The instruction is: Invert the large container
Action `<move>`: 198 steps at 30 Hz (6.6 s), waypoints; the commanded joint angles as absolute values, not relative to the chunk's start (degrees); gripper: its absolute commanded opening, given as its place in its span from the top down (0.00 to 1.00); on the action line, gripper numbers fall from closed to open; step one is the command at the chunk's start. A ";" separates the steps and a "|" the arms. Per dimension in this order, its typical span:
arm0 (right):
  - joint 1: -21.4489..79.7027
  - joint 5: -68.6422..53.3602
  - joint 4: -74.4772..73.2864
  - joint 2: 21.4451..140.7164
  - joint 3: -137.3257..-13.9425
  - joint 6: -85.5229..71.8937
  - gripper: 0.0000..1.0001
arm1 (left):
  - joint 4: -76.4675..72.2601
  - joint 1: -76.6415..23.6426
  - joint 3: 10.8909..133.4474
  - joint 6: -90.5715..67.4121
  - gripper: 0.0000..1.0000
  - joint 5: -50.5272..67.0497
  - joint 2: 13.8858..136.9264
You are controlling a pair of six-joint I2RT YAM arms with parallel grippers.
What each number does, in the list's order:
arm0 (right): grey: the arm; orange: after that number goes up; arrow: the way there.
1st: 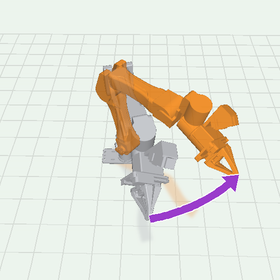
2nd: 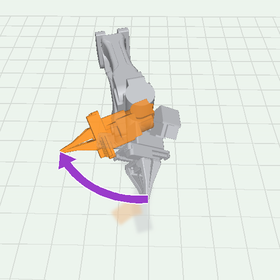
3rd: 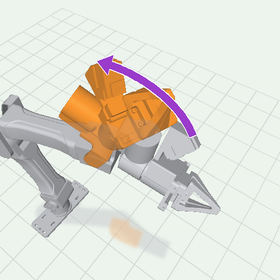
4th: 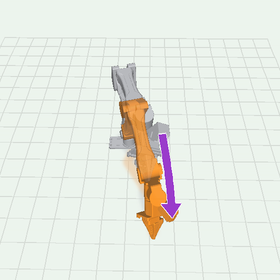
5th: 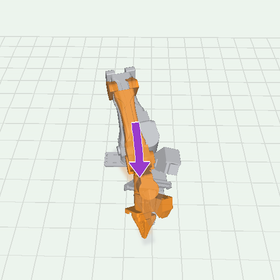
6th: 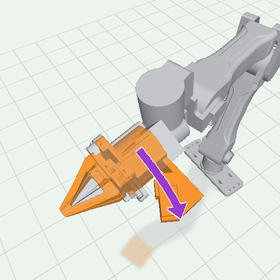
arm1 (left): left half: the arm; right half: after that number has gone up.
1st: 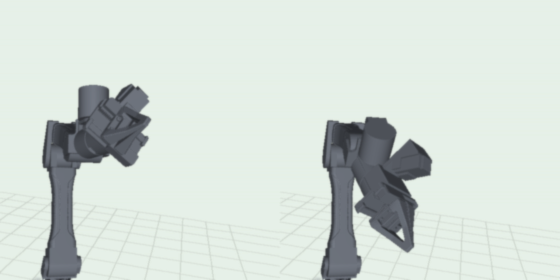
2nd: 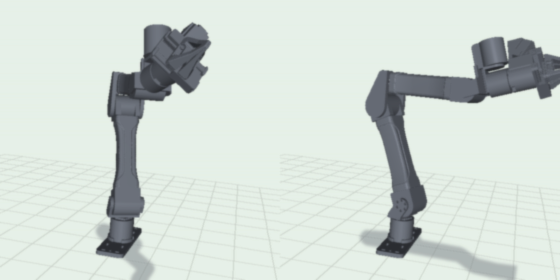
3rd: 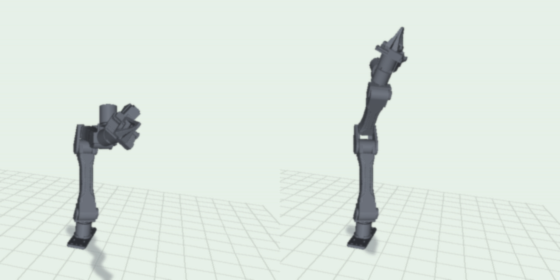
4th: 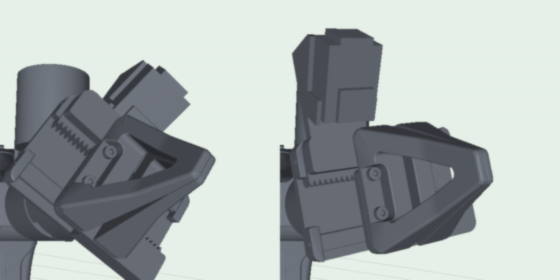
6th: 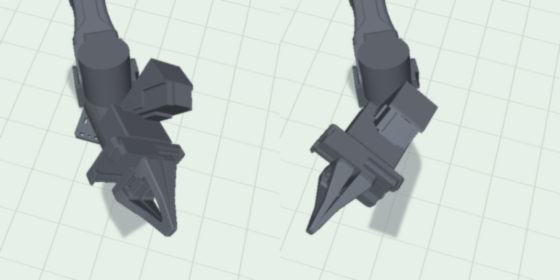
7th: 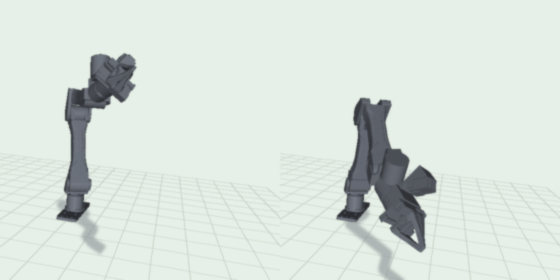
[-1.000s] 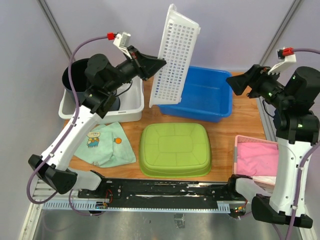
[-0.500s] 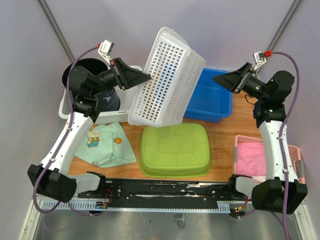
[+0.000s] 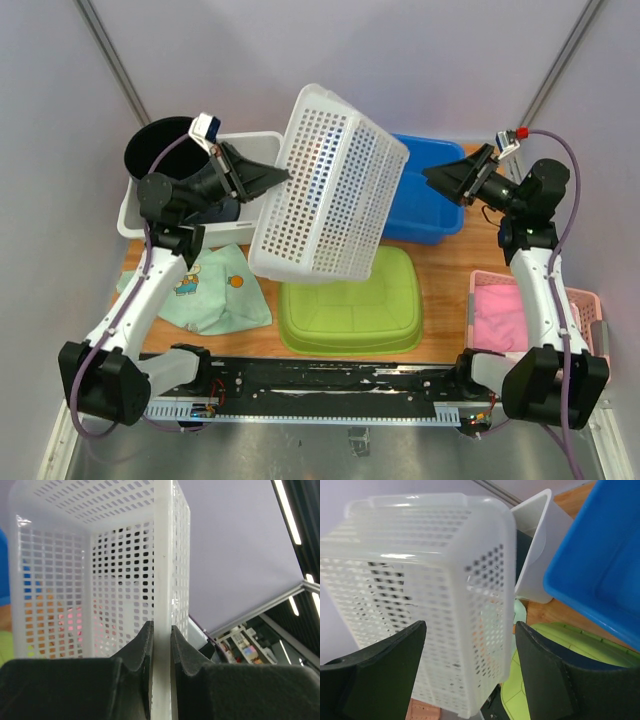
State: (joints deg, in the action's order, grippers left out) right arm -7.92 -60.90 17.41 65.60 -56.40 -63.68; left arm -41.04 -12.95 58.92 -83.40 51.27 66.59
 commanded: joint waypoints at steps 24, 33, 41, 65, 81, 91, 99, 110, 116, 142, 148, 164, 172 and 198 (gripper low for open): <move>20.39 6.71 -43.71 79.37 -79.20 -10.28 0.32 | -17.41 -3.30 58.46 -77.48 1.00 38.69 53.78; 23.71 2.18 -42.83 93.06 -85.99 1.96 0.23 | -13.30 1.83 58.38 -78.20 1.00 38.95 51.61; 24.42 -3.48 -41.73 101.59 -89.87 2.54 0.26 | -18.91 3.81 51.69 -83.05 1.00 42.82 50.76; 24.22 -3.85 -40.21 79.59 -79.00 -18.14 0.22 | -18.85 5.32 55.30 -82.74 1.00 46.09 52.92; 63.70 4.10 -22.05 77.20 -64.34 -20.68 0.41 | -16.38 6.46 70.55 -83.71 1.00 26.58 57.09; 75.40 5.19 -13.63 91.05 -71.42 -15.40 0.44 | -7.62 6.67 76.30 -77.25 1.00 19.16 55.75; 76.41 4.71 -16.47 104.89 -79.49 -13.51 0.53 | -7.90 6.72 75.40 -77.46 1.00 18.78 55.32; 73.24 13.81 -20.85 92.40 -61.39 -15.74 0.54 | -11.95 6.69 72.05 -79.32 1.00 23.62 55.85; 73.20 13.23 -25.69 87.82 -60.44 -14.64 0.54 | -12.40 6.77 71.79 -78.10 1.00 31.45 57.00; 46.11 16.10 -47.30 51.67 -64.63 -27.27 0.27 | 3.28 3.69 46.95 -79.13 1.00 46.31 33.14; 35.07 6.87 -46.17 55.28 -64.08 -27.74 0.26 | 10.13 3.69 38.86 -86.45 1.00 44.43 20.82; 31.95 2.60 -41.66 59.75 -63.28 -26.80 0.27 | 32.49 3.68 29.44 -85.70 1.00 35.38 11.15; 31.94 -9.44 -35.86 59.59 -58.82 -26.13 0.28 | 27.10 3.69 21.77 -81.92 1.00 34.29 12.24; 51.04 -26.53 -31.97 70.52 -57.38 -14.29 0.30 | 55.62 3.69 59.07 -49.94 0.01 -2.61 37.10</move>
